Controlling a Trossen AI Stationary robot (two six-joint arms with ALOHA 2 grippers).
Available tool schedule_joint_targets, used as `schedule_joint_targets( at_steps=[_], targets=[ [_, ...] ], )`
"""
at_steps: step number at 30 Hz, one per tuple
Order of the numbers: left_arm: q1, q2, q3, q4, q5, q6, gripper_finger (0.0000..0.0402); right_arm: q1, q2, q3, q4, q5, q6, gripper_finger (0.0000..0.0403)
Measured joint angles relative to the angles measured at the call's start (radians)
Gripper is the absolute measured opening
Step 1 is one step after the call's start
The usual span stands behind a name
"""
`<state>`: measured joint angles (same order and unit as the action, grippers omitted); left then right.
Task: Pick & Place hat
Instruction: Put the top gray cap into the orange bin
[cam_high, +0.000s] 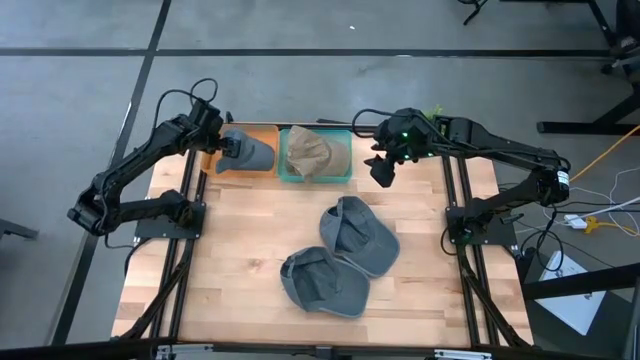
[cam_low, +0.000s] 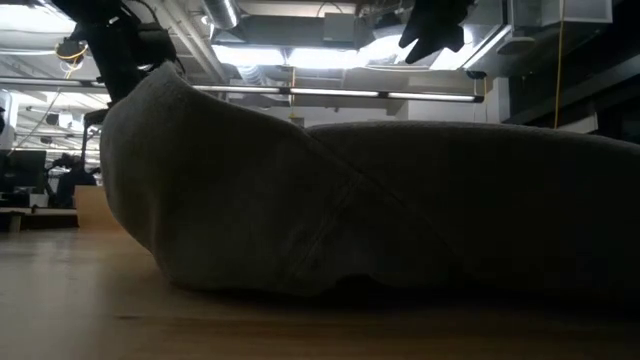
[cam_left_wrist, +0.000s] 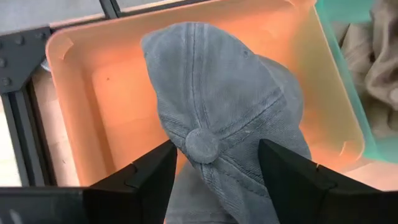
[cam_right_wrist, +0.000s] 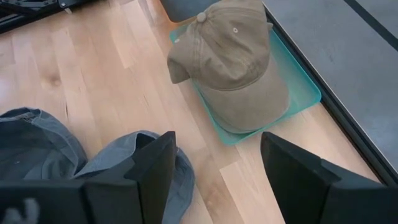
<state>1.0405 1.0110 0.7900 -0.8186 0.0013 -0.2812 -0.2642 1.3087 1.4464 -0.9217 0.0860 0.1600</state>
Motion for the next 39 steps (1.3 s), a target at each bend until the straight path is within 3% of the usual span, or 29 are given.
schedule_joint_targets(
  at_steps=[9, 16, 23, 25, 30, 32, 35, 39],
  targets=[
    [0.0, -0.041, 0.0, 0.075, -0.006, -0.123, 0.02, 0.0, 0.0, 0.0, -0.007, 0.0, -0.003, 0.0232],
    [0.0, -0.126, 0.0, 0.217, 0.054, -0.169, 0.0182, 0.0, 0.0, 0.0, -0.007, 0.0, 0.006, 0.0232],
    [0.002, -0.242, 0.0, 0.34, -0.002, -0.168, 0.0174, 0.0, 0.0, 0.0, -0.007, 0.0, 0.004, 0.0232],
    [-0.001, -0.262, 0.0, 0.404, 0.058, -0.179, 0.0173, 0.0, 0.0, 0.0, -0.008, -0.002, 0.011, 0.0232],
    [-0.032, -0.255, 0.0, 0.666, 0.48, -0.239, 0.0173, 0.0, 0.0, 0.0, -0.029, -0.083, 0.034, 0.0232],
    [-0.068, -0.245, 0.0, 0.759, 0.593, -0.287, 0.0173, 0.0, 0.0, 0.0, -0.05, -0.134, 0.065, 0.0232],
    [-0.141, -0.236, 0.0, 0.829, 0.639, -0.308, 0.0173, 0.012, 0.0, 0.0, -0.126, -0.21, 0.128, 0.0232],
    [-0.234, -0.236, 0.0, 0.844, 0.615, -0.277, 0.0173, 0.066, 0.0, -0.027, -0.222, -0.219, 0.184, 0.0232]
  ],
)
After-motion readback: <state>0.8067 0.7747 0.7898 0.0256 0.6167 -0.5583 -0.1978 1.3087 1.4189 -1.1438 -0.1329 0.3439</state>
